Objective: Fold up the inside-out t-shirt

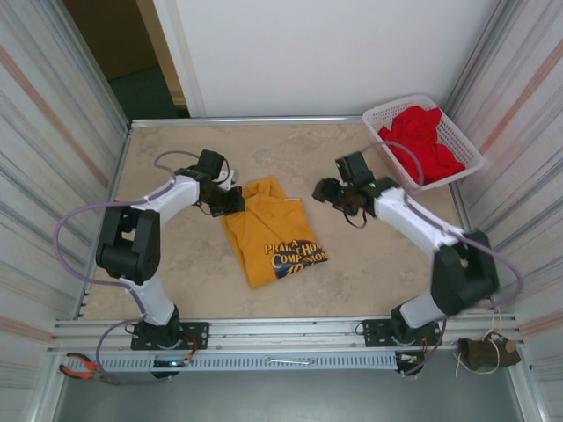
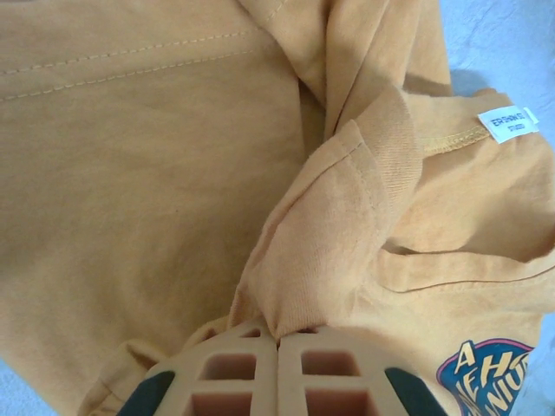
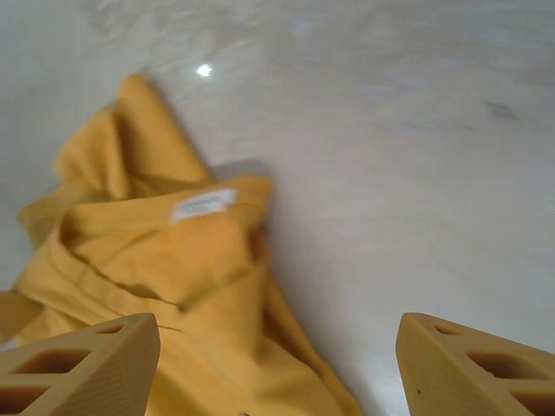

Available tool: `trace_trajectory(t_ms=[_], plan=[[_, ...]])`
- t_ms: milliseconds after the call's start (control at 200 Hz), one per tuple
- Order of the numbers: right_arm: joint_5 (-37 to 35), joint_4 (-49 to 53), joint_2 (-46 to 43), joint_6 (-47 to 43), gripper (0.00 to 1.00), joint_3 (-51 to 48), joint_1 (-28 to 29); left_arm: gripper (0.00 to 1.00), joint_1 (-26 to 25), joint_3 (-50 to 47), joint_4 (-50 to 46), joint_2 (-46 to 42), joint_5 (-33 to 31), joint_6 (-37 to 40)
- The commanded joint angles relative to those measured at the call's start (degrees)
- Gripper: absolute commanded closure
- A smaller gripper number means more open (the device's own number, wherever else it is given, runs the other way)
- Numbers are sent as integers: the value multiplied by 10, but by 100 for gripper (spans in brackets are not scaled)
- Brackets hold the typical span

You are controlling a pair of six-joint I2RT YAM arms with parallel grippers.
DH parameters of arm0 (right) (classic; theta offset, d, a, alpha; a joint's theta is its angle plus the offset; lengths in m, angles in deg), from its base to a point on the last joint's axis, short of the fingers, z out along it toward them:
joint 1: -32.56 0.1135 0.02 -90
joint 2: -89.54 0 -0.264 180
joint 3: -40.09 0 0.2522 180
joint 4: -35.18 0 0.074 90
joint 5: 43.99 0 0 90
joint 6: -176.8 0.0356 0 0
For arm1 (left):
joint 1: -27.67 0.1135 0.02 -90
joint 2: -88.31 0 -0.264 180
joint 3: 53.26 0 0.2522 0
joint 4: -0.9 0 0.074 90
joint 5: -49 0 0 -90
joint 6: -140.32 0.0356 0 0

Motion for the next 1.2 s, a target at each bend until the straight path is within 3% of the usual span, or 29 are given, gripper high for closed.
trace_trajectory(t_ms=[0, 286, 361, 426, 501, 696, 842, 1117, 1197], plan=[[106, -8, 95, -76, 32, 63, 2, 100, 1, -11, -15, -13, -18, 19], [150, -29, 214, -53, 41, 112, 12, 100, 0, -16, -11, -14, -26, 19], [157, -36, 222, -51, 56, 114, 11, 100, 0, -15, -10, -13, -26, 20], [164, -40, 219, -53, 80, 116, 11, 100, 1, -13, -10, -10, -25, 19], [159, -40, 204, -56, 100, 115, 8, 100, 1, -11, -9, -8, -25, 20], [132, -41, 128, -75, 100, 117, 5, 100, 10, -15, -8, -61, -32, 8], [125, -50, 124, -91, 100, 156, 2, 100, 32, -15, -16, -104, -40, -2], [145, -102, 293, -55, 100, 279, 4, 100, 93, -3, -22, -56, -47, 13], [136, -96, 358, -61, 100, 339, 7, 100, 102, -6, -5, -26, -82, 5]])
